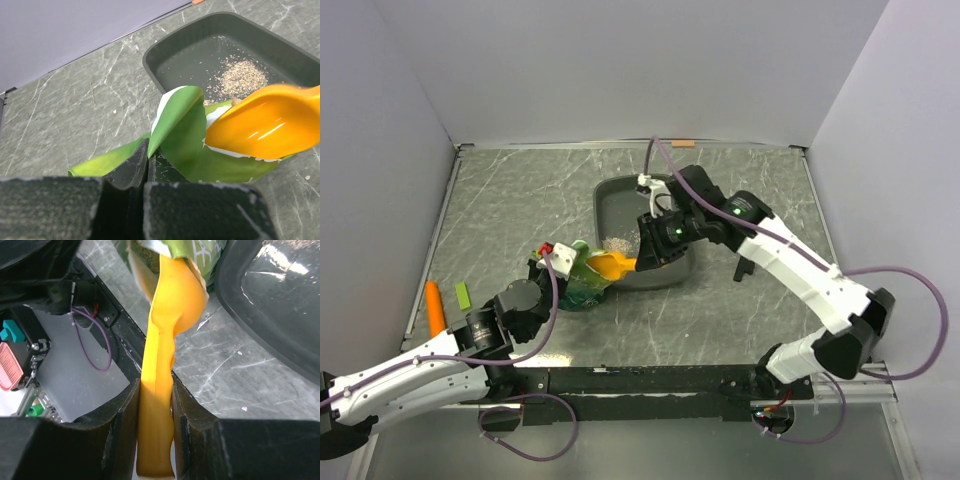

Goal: Fill the litter box with clean litter

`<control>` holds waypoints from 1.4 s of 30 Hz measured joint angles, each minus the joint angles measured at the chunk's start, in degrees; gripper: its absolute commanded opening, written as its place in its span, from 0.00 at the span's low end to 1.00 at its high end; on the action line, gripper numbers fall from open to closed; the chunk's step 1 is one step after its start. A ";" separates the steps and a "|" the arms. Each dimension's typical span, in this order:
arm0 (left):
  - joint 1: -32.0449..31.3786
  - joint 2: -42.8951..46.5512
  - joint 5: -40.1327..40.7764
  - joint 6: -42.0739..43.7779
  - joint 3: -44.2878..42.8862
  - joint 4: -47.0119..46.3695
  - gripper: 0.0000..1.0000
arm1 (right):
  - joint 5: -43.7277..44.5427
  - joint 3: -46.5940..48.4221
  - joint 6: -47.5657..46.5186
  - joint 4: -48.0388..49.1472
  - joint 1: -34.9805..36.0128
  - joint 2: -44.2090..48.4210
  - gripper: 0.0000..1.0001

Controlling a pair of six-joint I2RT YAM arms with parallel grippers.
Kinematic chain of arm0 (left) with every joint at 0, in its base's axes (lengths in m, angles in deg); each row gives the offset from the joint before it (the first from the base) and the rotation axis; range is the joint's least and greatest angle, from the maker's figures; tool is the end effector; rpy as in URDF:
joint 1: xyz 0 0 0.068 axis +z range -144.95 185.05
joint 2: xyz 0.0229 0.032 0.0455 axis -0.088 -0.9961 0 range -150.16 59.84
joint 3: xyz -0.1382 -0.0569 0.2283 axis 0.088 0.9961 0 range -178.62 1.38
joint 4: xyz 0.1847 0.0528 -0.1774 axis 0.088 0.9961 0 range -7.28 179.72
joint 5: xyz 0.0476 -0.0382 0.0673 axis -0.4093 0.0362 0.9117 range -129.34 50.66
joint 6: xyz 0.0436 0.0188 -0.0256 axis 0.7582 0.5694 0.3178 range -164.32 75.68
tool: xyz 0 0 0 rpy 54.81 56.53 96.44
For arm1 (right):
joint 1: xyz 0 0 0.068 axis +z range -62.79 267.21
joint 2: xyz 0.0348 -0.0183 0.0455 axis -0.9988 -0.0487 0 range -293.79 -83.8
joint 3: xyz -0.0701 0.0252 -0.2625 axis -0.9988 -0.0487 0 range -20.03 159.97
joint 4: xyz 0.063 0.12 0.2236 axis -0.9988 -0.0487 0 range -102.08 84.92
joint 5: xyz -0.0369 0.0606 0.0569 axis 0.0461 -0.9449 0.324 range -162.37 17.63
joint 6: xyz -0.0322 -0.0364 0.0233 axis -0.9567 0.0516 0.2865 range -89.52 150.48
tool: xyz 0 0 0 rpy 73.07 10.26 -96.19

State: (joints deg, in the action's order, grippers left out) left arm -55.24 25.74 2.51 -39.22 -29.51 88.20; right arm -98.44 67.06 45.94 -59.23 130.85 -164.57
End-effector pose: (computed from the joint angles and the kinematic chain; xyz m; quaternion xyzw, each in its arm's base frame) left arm 0.0943 -0.1173 0.2926 0.1870 0.7220 -0.0417 0.6648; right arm 0.1961 0.2085 0.3822 -0.3000 0.8619 0.3559 0.2011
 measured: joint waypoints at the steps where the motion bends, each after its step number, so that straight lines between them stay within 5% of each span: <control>1: 0.00 0.07 -0.20 0.00 0.00 0.00 0.01 | -0.39 0.11 -0.07 0.04 0.00 -1.25 0.00; 27: 0.11 -0.11 -1.51 -1.49 -1.62 2.95 0.01 | 0.68 20.70 3.63 -11.41 6.23 -28.87 0.00; 35: 0.09 0.39 -2.14 -1.79 -1.62 4.07 0.01 | -4.15 18.84 4.59 -9.27 6.29 -32.65 0.00; 42: -0.07 0.39 -3.52 -1.79 -1.57 5.55 0.01 | -12.59 7.41 7.52 3.50 4.70 -31.89 0.00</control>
State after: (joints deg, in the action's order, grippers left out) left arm -55.31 26.13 -1.01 -41.01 -31.08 93.75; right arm -111.03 74.47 53.46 -55.74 135.55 -196.46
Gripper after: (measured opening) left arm 0.021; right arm 0.349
